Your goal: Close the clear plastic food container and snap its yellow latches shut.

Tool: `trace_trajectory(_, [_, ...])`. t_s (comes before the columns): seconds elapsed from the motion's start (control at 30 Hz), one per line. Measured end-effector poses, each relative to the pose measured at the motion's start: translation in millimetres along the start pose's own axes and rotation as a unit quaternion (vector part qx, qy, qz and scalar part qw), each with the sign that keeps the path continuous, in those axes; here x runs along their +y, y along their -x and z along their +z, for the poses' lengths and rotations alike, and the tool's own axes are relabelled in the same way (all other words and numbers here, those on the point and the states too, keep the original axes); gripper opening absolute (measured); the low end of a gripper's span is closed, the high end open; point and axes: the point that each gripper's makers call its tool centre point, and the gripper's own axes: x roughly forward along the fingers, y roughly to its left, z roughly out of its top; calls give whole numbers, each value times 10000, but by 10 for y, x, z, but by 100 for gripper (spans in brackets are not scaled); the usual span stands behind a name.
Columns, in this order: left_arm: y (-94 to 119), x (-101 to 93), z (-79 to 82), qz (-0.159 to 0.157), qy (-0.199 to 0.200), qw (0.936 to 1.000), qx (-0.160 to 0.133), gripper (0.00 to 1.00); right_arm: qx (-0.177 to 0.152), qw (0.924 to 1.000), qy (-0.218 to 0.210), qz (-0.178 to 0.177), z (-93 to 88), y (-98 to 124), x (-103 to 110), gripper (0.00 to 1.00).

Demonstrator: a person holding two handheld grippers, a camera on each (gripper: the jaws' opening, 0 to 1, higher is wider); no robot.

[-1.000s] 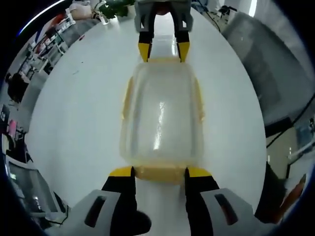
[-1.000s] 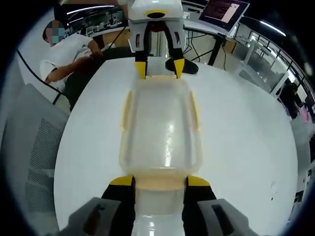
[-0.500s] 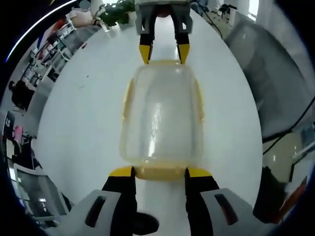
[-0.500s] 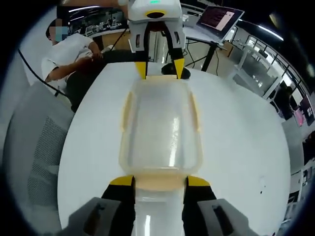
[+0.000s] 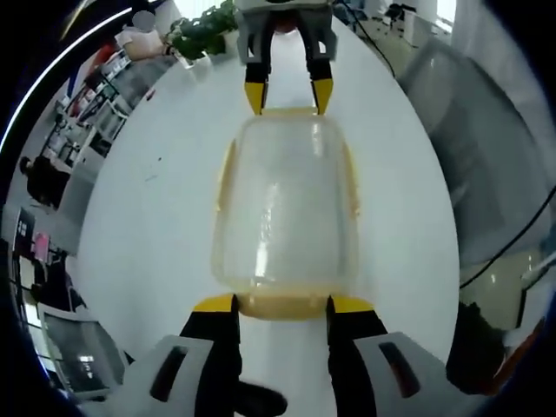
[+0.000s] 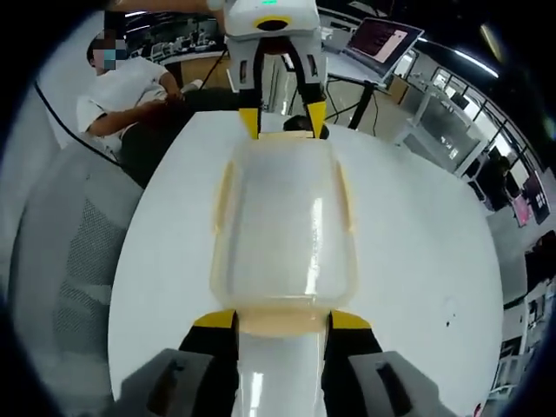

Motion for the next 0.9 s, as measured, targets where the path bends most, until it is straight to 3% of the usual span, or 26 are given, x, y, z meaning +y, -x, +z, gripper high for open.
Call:
trace_trajectory(0.27, [-47, -11, 276, -20, -28, 10000, 13, 37, 1, 10000, -19, -1, -173, 175, 15, 35])
trace_trajectory(0.9, [-317, 59, 937, -211, -55, 9997, -116, 36, 191, 9997, -157, 92, -833, 508, -48, 35])
